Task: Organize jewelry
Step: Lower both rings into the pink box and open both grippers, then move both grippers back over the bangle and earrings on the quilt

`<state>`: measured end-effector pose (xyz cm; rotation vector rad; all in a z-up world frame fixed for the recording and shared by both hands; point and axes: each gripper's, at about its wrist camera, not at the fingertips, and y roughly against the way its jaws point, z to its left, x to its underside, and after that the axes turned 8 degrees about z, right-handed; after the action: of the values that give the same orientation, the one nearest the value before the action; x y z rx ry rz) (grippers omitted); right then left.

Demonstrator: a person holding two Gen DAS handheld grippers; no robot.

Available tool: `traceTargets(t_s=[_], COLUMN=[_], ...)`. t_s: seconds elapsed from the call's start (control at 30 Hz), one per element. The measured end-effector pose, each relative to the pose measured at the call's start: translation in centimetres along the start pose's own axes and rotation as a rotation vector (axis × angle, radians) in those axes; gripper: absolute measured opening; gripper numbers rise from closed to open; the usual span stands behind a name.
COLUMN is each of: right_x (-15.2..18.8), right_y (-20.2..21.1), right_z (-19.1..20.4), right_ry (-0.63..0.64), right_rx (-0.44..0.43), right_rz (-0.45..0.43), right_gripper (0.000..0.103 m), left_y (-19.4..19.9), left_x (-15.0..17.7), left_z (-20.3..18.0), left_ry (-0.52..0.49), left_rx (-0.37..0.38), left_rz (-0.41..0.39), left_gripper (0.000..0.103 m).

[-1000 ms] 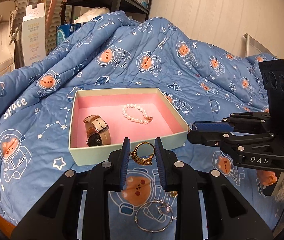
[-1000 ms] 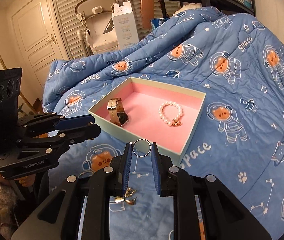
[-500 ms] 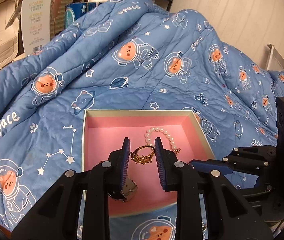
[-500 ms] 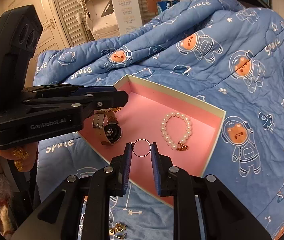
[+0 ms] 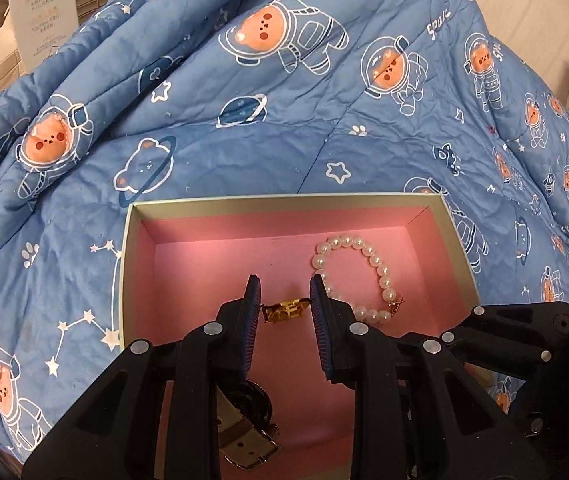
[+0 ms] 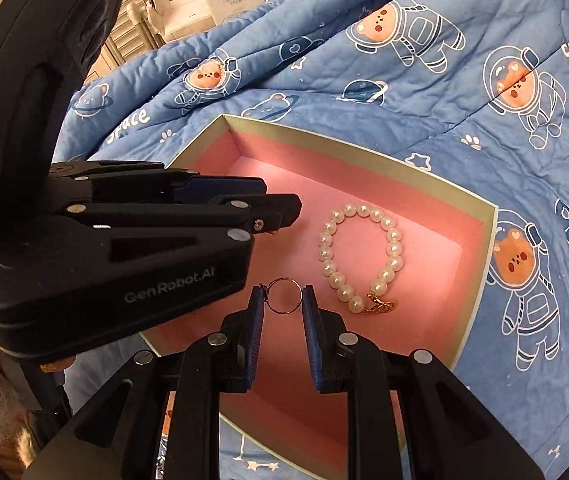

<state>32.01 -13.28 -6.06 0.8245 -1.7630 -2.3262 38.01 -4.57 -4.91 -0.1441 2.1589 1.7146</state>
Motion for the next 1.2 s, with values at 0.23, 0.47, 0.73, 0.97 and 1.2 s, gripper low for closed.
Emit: traceTargets(t_s=[0.23, 0.47, 0.73, 0.97, 1.2], right_x=[0.0, 0.0, 0.7, 3.1, 7.1], right_y=[-0.3, -0.4, 1.3, 4.3, 6.5], right_z=[0.0, 0.4, 0.9, 1.2, 1.2], right_ry=[-0.002, 0.014, 0.027, 0.022, 0.003], right_rx=[0.007, 0.01, 0.016, 0.005, 0.008], right_rz=[0.005, -0.016, -0.092, -0.203, -0.272], right_gripper=[0.019, 0.029, 0.044, 0.053, 0.06], left_y=[-0.4, 0.4, 3.6, 7.8, 9.5], left_x=[0.0, 0.3, 0.8, 3.6, 9.4], left_z=[0.1, -0.1, 0.4, 0.4, -0.9], left_ry=[0.021, 0.022, 0.054, 0.051, -0.03], left_rx=[0.007, 0.016, 0.059, 0.068, -0.023], left_rz=[0.008, -0.017, -0.109, -0.253, -0.349], left_gripper=[0.026, 0.047, 0.067, 0.085, 0.095])
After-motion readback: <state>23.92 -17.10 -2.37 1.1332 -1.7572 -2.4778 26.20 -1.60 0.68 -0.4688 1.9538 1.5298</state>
